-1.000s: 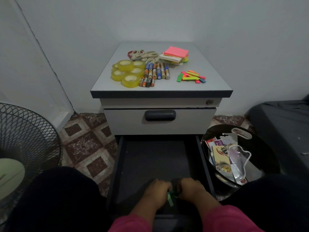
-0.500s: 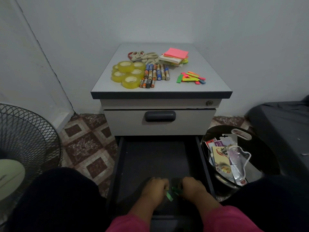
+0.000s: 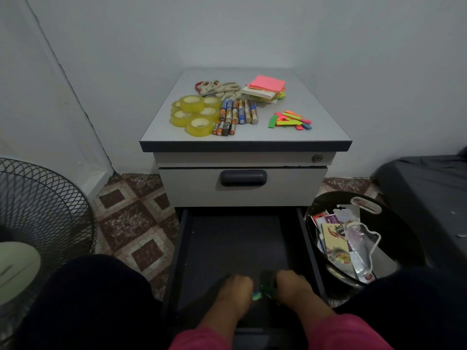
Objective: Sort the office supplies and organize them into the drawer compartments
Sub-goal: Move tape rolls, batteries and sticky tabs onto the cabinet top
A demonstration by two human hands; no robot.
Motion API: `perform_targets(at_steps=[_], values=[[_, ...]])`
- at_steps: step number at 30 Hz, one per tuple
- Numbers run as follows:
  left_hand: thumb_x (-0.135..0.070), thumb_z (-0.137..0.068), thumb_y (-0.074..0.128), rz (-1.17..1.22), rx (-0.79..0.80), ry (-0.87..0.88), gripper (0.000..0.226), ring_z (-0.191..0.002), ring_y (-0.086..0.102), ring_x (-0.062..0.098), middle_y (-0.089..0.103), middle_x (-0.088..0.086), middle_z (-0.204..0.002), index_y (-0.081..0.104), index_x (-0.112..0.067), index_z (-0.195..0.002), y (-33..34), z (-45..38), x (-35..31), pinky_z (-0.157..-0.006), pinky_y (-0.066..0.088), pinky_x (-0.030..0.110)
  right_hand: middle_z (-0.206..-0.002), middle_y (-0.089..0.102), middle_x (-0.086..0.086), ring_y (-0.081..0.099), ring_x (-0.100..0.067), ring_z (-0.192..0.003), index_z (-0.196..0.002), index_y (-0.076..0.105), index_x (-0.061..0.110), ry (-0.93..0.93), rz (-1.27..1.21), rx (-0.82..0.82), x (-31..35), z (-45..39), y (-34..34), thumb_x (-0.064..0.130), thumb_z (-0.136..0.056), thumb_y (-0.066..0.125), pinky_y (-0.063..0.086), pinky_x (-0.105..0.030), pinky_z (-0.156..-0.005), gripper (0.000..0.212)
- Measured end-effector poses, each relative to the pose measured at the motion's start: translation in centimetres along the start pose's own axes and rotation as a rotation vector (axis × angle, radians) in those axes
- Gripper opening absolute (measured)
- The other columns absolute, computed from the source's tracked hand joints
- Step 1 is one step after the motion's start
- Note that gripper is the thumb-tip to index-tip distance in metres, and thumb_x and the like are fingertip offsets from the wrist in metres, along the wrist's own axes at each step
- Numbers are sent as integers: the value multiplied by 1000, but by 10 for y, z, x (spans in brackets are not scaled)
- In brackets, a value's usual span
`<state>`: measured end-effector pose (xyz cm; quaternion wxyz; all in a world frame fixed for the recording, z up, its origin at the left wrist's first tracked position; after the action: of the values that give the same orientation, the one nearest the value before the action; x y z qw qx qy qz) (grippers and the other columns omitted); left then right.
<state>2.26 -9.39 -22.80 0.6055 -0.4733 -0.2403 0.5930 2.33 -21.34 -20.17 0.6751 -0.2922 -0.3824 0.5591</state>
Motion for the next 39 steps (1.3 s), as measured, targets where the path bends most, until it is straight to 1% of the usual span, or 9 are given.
perform_targets(at_steps=[7, 14, 17, 21, 22, 24, 26, 31, 39], values=[[-19, -91, 56, 72, 36, -63, 34, -116, 54, 34, 57, 21, -127, 59, 1, -119, 3, 1, 3, -95, 42, 35, -127, 60, -9, 56, -26, -120, -118, 62, 15, 17, -62, -15, 0, 2, -1, 38, -93, 53, 43, -28, -96, 36], [-14, -90, 53, 115, -15, -79, 28, -113, 55, 35, 59, 20, -123, 62, 1, -113, -7, -1, 7, -93, 42, 35, -124, 63, -10, 57, -26, -118, -118, 64, 13, 52, -161, -30, 0, 1, -2, 36, -90, 57, 44, -28, -95, 37], [-13, -92, 49, 198, -56, -109, 26, -113, 55, 33, 58, 19, -122, 62, -1, -112, -15, -1, 10, -94, 40, 33, -113, 68, -9, 64, -23, -107, -108, 71, 16, 55, -230, -42, 0, -2, -5, 28, -83, 66, 49, -27, -88, 28], [-18, -90, 55, 370, -148, -133, 13, -101, 62, 29, 67, 14, -106, 65, -9, -93, -36, 3, 11, -81, 46, 30, -85, 72, -5, 65, -11, -72, -93, 77, 14, 32, -422, -84, 4, -5, -15, 14, -80, 72, 54, -23, -75, 14], [-18, -88, 59, 435, -190, -130, 8, -96, 63, 28, 68, 13, -99, 63, -14, -82, -44, 3, 12, -77, 46, 30, -78, 70, -3, 62, -8, -67, -92, 77, 12, 22, -479, -126, 5, -6, -22, 12, -81, 72, 53, -19, -70, 13], [-15, -85, 65, 592, -290, -143, 26, -80, 62, 25, 66, 7, -77, 50, -23, -65, -62, 2, 15, -70, 45, 30, -70, 66, 4, 58, -2, -63, -93, 76, 10, 1, -599, -228, 10, -4, -41, 11, -82, 72, 46, -11, -60, 12], [-10, -82, 69, 716, -394, -142, 35, -67, 54, 18, 54, -6, -62, 47, -27, -60, -88, 5, 17, -64, 44, 30, -73, 66, 4, 61, -5, -70, -95, 76, 10, -17, -714, -318, 16, -1, -62, 12, -82, 73, 45, -13, -63, 13], [-7, -81, 71, 932, -631, -56, 31, -61, 52, 10, 55, -8, -63, 53, -27, -65, -164, 23, 9, -64, 44, 25, -92, 71, 0, 64, -11, -88, -103, 73, 9, -111, -848, -569, 31, 27, -132, 12, -87, 67, 49, -23, -80, 18], [-18, -86, 68, 978, -897, 194, 4, -75, 61, 3, 65, -10, -78, 65, -22, -87, -295, 68, -39, -68, 51, 23, -90, 62, 8, 55, 3, -81, -100, 65, 21, -358, -938, -1006, 54, 96, -261, 18, -95, 55, 39, -7, -63, 11]])
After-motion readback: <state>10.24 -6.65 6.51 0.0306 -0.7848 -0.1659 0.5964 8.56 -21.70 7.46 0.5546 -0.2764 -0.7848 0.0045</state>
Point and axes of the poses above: each hand's wrist, its own z-axis away from the middle knuckle, its own y-axis out of the palm, x = y × z, the point moved 9 cm from there along -z, towards the middle knuckle
